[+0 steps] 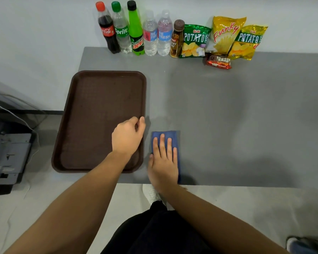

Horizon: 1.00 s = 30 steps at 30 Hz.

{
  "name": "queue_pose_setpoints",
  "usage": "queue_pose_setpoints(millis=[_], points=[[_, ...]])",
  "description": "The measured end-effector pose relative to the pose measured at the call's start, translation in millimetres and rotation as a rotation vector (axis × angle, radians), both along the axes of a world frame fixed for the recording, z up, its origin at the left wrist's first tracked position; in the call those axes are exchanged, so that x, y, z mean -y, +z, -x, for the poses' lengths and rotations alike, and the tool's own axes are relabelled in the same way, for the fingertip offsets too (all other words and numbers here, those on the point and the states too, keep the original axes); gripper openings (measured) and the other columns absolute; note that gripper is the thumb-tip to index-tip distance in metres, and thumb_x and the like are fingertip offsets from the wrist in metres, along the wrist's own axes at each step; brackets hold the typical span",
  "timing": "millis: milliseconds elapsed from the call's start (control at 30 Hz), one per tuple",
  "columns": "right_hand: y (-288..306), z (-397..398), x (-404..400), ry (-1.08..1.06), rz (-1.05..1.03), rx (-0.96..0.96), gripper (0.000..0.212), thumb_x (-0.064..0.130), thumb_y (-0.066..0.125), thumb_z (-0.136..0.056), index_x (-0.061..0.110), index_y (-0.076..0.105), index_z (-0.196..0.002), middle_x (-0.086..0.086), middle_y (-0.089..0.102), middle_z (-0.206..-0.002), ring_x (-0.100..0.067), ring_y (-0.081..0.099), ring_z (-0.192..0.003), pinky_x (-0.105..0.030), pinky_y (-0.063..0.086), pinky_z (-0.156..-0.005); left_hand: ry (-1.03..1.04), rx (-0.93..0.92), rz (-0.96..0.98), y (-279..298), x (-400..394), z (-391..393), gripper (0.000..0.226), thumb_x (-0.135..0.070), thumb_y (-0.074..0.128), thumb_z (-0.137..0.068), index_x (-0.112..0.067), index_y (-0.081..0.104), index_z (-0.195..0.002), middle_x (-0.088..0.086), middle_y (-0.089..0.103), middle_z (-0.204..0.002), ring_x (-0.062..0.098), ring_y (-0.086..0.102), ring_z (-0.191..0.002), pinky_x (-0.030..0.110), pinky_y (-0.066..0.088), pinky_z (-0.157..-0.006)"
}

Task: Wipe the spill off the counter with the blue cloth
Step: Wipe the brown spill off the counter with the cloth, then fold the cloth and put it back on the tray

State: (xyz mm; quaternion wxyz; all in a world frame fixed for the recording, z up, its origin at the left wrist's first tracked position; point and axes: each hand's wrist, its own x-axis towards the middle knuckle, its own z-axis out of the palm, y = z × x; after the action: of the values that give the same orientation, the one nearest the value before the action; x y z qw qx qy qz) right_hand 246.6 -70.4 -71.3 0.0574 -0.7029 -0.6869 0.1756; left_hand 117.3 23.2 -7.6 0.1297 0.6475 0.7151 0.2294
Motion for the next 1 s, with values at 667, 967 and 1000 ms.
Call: queue_pose_setpoints(millis=[667, 967, 1000], points=[[42.5, -90.7, -136.0, 0.198, -0.027, 0.221, 0.049, 0.038, 0.051, -0.102, 0.017, 0.045, -0.147, -0.005, 0.052, -0.143, -0.031, 0.043, -0.128, -0.044, 0.035, -0.102, 0.031, 0.083, 0.036, 0.1, 28.7, -38.3, 0.044, -0.044, 0.053, -0.103, -0.022, 0.044, -0.065, -0.010, 0.038, -0.049, 0.022, 0.043, -0.051, 0.032, 0.028, -0.053], [74.8, -113.2, -153.0, 0.242, 0.090, 0.038, 0.036, 0.040, 0.056, -0.099, 0.027, 0.060, -0.132, -0.006, 0.058, -0.135, -0.031, 0.048, -0.129, -0.043, 0.034, -0.108, -0.062, 0.270, 0.224, -16.1, 36.7, -58.7, 0.020, -0.032, 0.066, -0.097, -0.021, 0.069, -0.114, -0.006, 0.055, -0.098, 0.021, 0.063, -0.085, 0.036, 0.052, -0.082], [82.1, -114.3, -151.4, 0.243, 0.103, -0.029, 0.035, 0.038, 0.058, -0.098, 0.026, 0.061, -0.131, -0.007, 0.058, -0.134, -0.032, 0.052, -0.127, -0.043, 0.036, -0.108, -0.054, 0.307, 0.262, -17.1, 36.4, -60.7, 0.033, -0.033, 0.068, -0.096, -0.021, 0.065, -0.126, -0.005, 0.055, -0.105, 0.020, 0.063, -0.094, 0.036, 0.052, -0.091]])
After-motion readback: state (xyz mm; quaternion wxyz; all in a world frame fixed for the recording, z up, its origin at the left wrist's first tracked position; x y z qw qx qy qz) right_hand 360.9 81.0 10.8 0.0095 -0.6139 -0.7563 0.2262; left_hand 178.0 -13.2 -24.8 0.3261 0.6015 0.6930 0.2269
